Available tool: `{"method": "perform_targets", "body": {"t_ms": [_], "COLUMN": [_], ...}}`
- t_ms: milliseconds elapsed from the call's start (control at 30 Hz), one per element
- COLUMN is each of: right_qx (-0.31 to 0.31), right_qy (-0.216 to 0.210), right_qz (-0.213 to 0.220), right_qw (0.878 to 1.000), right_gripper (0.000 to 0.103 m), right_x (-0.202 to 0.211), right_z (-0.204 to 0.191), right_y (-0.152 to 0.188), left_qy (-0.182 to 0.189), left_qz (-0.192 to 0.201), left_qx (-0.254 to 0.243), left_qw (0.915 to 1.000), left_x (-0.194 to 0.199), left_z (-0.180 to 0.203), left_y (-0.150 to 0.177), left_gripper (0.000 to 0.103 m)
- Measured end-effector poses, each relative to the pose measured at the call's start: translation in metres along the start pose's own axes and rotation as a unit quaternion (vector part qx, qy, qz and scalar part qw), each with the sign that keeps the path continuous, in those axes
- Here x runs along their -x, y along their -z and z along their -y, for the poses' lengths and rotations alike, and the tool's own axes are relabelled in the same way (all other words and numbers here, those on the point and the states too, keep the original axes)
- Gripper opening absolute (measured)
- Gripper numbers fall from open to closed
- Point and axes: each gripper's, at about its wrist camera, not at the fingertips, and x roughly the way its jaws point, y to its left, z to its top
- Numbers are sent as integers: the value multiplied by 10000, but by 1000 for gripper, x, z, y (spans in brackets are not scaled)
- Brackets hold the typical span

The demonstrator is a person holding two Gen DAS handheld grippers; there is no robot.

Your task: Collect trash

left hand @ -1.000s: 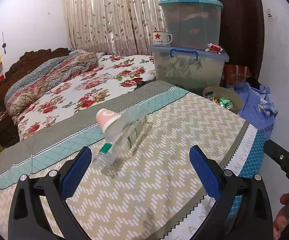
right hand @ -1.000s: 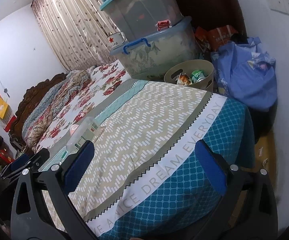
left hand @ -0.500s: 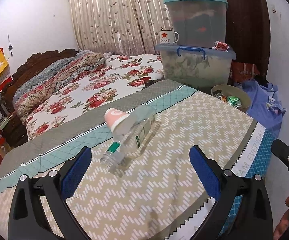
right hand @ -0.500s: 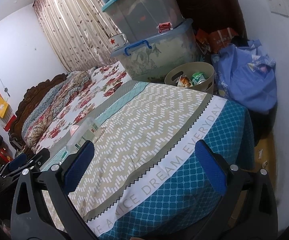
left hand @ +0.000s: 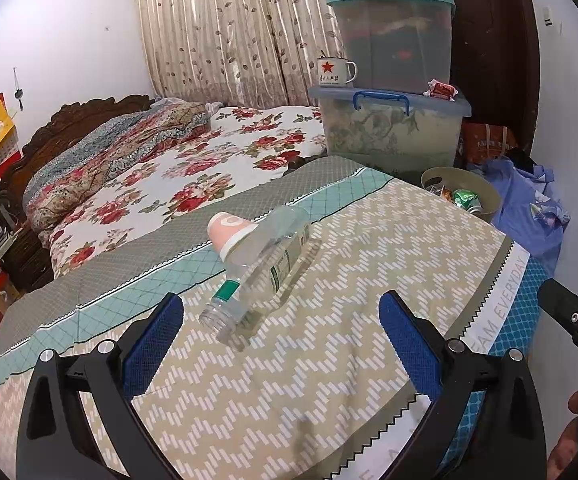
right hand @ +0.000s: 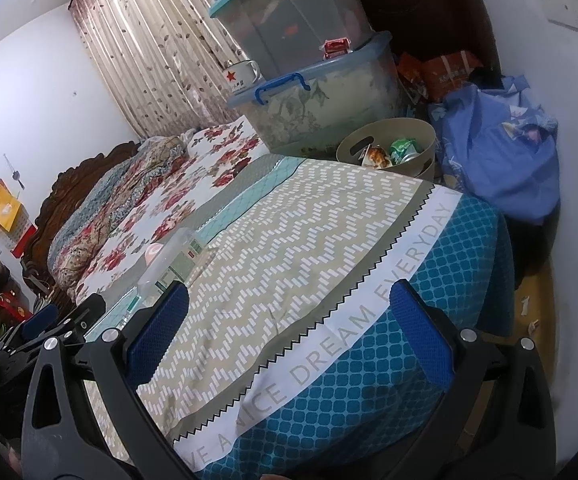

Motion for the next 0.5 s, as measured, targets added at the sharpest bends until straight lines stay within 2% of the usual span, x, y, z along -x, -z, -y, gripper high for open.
{"method": "perform_targets", "body": {"t_ms": [500], "right_qx": [17], "right_qy": [-29], "right_qz": [-103], "right_qw": [9999], "right_gripper": [99], "right_x": [-7], "right_z": [-3], "right_y": [3], "left_qy": [-4], "left_qz": [-57], "left_qx": [-31], "left_qw": [10000], "left_x": [-4], "left_z": [-4], "left_y": [4], "left_gripper": [94]}}
